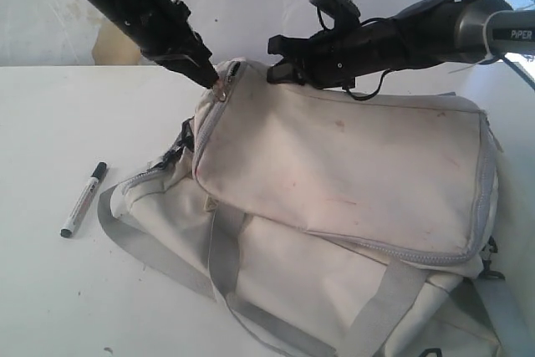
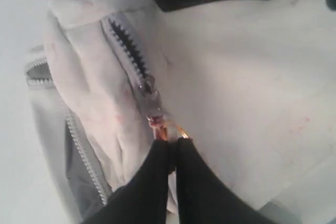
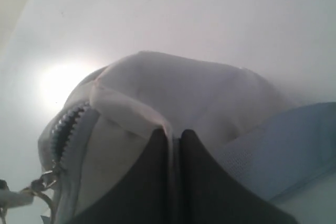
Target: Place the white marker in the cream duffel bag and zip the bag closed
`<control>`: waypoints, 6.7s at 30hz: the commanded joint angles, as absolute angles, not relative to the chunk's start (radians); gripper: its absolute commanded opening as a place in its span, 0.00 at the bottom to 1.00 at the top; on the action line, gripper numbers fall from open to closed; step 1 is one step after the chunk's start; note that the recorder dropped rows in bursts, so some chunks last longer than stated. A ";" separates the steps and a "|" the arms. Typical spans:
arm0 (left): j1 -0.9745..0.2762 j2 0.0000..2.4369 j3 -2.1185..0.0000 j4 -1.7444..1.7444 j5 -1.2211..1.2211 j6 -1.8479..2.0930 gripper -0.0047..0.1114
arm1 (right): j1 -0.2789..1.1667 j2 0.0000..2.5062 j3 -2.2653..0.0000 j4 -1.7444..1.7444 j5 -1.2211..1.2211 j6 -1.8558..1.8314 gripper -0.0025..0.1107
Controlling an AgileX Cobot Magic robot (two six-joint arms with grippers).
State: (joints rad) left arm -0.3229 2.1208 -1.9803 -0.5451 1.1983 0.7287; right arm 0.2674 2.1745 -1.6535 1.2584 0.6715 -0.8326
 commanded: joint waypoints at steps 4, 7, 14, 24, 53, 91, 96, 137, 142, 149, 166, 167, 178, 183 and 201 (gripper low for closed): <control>-0.322 2.061 -1.848 -0.573 1.221 0.714 0.04 | 0.259 2.176 -1.655 1.339 0.611 -0.830 0.02; -0.322 2.014 -1.799 -0.618 1.221 0.720 0.04 | 0.257 2.176 -1.655 1.343 0.602 -0.825 0.02; -0.322 1.927 -1.635 -0.628 1.221 0.742 0.04 | 0.244 2.176 -1.655 1.401 0.598 -0.825 0.02; -0.322 1.823 -1.388 -0.776 1.221 0.861 0.04 | 0.239 2.176 -1.655 1.420 0.613 -0.825 0.02; -0.322 1.752 -1.131 -1.032 0.996 0.979 0.43 | 0.239 2.132 -1.655 1.368 0.739 -0.903 0.39; -0.322 1.866 -1.285 -0.870 0.718 0.458 0.66 | 0.301 1.720 -1.508 0.556 1.057 -0.441 0.36; -0.322 1.910 -1.323 -0.737 0.734 0.350 0.66 | 0.319 1.633 -1.412 0.545 1.008 -0.448 0.36; -0.162 1.978 -1.328 -1.500 1.221 0.403 0.04 | 0.622 1.545 -0.946 1.305 0.560 -0.965 0.36; -0.162 1.978 -1.328 -1.500 1.221 0.403 0.04 | 0.664 1.594 -0.976 1.385 0.471 -0.969 0.36; -0.162 1.978 -1.328 -1.500 1.221 0.403 0.04 | 0.689 1.662 -1.011 1.402 0.348 -0.973 0.44; -0.162 1.978 -1.328 -1.502 1.221 0.399 0.04 | 0.691 1.848 -1.098 1.440 0.196 -0.973 0.47; -0.162 1.978 -1.328 -1.502 1.221 0.399 0.04 | 0.691 1.860 -1.118 1.443 0.205 -0.973 0.46; -0.162 1.978 -1.328 -1.502 1.221 0.399 0.04 | 0.691 1.887 -1.165 1.443 0.196 -0.973 0.40; -0.162 1.978 -1.328 -1.502 1.221 0.399 0.04 | 0.691 1.891 -1.188 1.443 0.184 -1.014 0.40; -0.162 1.978 -1.328 -1.502 1.221 0.399 0.04 | 0.691 1.893 -1.200 1.414 0.238 -1.061 0.02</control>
State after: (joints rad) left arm -0.1603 1.9867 -1.3225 -1.4791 1.1809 0.4008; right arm 0.6924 1.9022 -1.1922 1.4351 0.2182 -1.0403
